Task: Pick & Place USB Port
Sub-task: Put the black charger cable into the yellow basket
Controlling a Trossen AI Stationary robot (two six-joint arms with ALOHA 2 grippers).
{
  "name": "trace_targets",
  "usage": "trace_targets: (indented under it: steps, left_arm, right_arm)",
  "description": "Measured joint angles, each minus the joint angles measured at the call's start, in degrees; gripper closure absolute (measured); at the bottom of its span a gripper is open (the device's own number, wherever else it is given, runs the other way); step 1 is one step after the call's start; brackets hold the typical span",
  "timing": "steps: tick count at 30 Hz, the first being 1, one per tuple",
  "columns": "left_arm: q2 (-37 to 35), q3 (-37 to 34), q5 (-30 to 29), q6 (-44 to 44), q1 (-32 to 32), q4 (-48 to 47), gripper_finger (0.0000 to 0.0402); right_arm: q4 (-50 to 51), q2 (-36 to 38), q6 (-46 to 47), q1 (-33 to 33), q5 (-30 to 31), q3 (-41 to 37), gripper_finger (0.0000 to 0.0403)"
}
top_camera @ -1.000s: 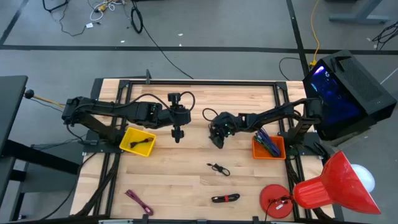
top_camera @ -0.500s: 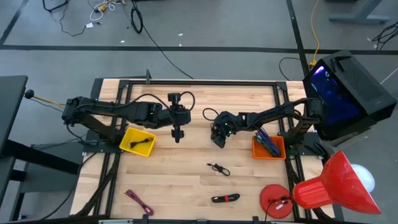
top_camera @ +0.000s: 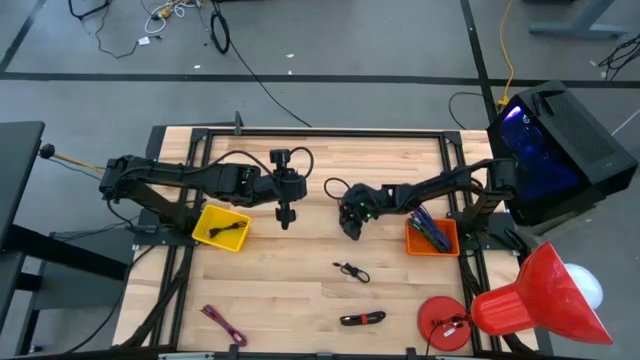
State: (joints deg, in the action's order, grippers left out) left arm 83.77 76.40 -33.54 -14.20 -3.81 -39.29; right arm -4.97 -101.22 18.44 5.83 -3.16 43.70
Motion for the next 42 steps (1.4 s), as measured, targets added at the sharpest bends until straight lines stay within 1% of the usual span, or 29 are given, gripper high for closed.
trace_targets:
  steps: [3, 5, 7, 9, 10, 15, 19, 21, 24, 28, 34, 36, 37, 39, 42]
  left_arm:
    - [0.0, 0.0, -0.02, 0.0, 0.0, 0.02, 0.0326]
    - [0.0, 0.0, -0.02, 0.0, 0.0, 0.01, 0.0326]
    - [0.0, 0.0, -0.02, -0.02, 0.0, -0.04, 0.0326]
    - [0.0, 0.0, -0.02, -0.04, 0.0, -0.02, 0.0326]
    - [0.0, 0.0, -0.02, -0.09, 0.0, -0.02, 0.0326]
    - [0.0, 0.0, -0.02, -0.09, 0.15, 0.0, 0.0326]
    - [0.0, 0.0, -0.02, 0.03, 0.15, 0.01, 0.0326]
    - [0.0, 0.0, -0.01, 0.04, 0.14, -0.02, 0.0326]
    - [0.0, 0.0, -0.02, 0.04, 0.02, -0.02, 0.0326]
    - [0.0, 0.0, 0.0, -0.02, 0.0, 0.0, 0.0326]
    - [0.0, 0.02, 0.62, 0.06, 0.15, 0.05, 0.0326]
    - [0.0, 0.02, 0.74, 0.04, 0.15, 0.01, 0.0326]
    - [0.0, 0.02, 0.74, 0.07, 0.15, 0.06, 0.0326]
    - [0.0, 0.02, 0.76, 0.04, 0.13, 0.0, 0.0326]
    - [0.0, 0.02, 0.76, 0.04, 0.13, 0.02, 0.0326]
  right_arm:
    - [-0.37, -0.14, -0.46, -0.4, 0.76, -0.04, 0.0252]
    - [-0.11, -0.16, -0.34, -0.46, 0.74, -0.04, 0.0268]
    - [-0.01, -0.2, 0.56, -0.76, 1.13, -0.07, 0.0306]
    - [0.02, -0.2, -0.28, -1.17, 1.53, -0.11, 0.0365]
    - [-0.21, -0.23, -1.12, -1.26, 1.35, -0.11, 0.0383]
    - [-1.97, 1.36, -3.15, -0.33, -1.17, -0.39, 0.04]
    - [-2.42, 6.66, -4.03, 1.15, -2.06, -0.32, 0.0399]
    - [0.24, 8.67, -4.84, 1.81, -3.19, -0.25, 0.0398]
    - [5.9, 9.3, -4.31, 1.89, -3.87, -0.31, 0.0386]
    - [10.79, 8.2, -4.19, 1.37, -4.42, -0.43, 0.0341]
    - [8.69, 8.43, -3.57, 1.59, -4.86, -0.28, 0.0245]
    - [8.39, 8.43, -3.04, 1.57, -2.69, -0.28, 0.0219]
    - [8.6, 8.43, -2.88, 1.55, -1.37, -0.28, 0.021]
    - [8.37, 8.43, -2.86, 1.55, -0.98, -0.28, 0.0196]
    - [7.28, 7.83, -2.42, 1.57, -0.83, -0.28, 0.019]
